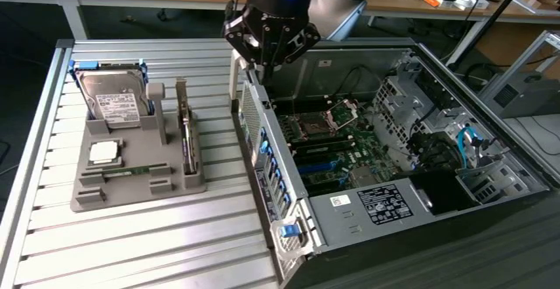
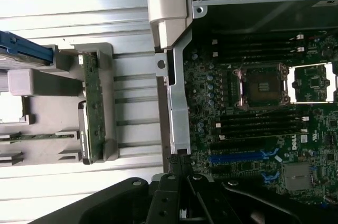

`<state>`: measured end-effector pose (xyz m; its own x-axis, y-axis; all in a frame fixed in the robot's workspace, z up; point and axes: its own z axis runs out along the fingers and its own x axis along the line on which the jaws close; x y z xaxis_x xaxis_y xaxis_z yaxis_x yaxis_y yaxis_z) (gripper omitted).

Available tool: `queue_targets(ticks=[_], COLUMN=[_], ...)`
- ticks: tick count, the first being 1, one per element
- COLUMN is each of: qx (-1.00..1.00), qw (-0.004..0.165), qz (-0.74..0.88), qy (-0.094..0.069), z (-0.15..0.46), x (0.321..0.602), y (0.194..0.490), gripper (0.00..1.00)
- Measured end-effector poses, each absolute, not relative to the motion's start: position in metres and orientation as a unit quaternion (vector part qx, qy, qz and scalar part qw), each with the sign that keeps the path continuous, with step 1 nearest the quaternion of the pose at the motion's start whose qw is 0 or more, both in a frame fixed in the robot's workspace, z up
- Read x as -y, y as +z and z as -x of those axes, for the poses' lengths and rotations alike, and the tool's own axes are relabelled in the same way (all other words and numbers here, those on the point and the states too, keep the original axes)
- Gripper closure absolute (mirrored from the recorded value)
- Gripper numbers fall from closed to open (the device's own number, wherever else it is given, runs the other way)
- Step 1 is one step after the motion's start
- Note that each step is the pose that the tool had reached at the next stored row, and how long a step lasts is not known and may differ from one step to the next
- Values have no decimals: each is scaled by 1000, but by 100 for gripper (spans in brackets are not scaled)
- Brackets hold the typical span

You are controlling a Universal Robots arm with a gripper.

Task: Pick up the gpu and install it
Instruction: 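Reach for the gpu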

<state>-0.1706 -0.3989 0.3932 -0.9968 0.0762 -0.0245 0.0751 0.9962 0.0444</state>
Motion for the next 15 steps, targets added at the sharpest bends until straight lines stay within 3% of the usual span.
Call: queue_targets(ticks=[15], qx=[-999], qw=[13], qz=[-38], qy=[22], z=[177], x=[399], y=[393], gripper=[89])
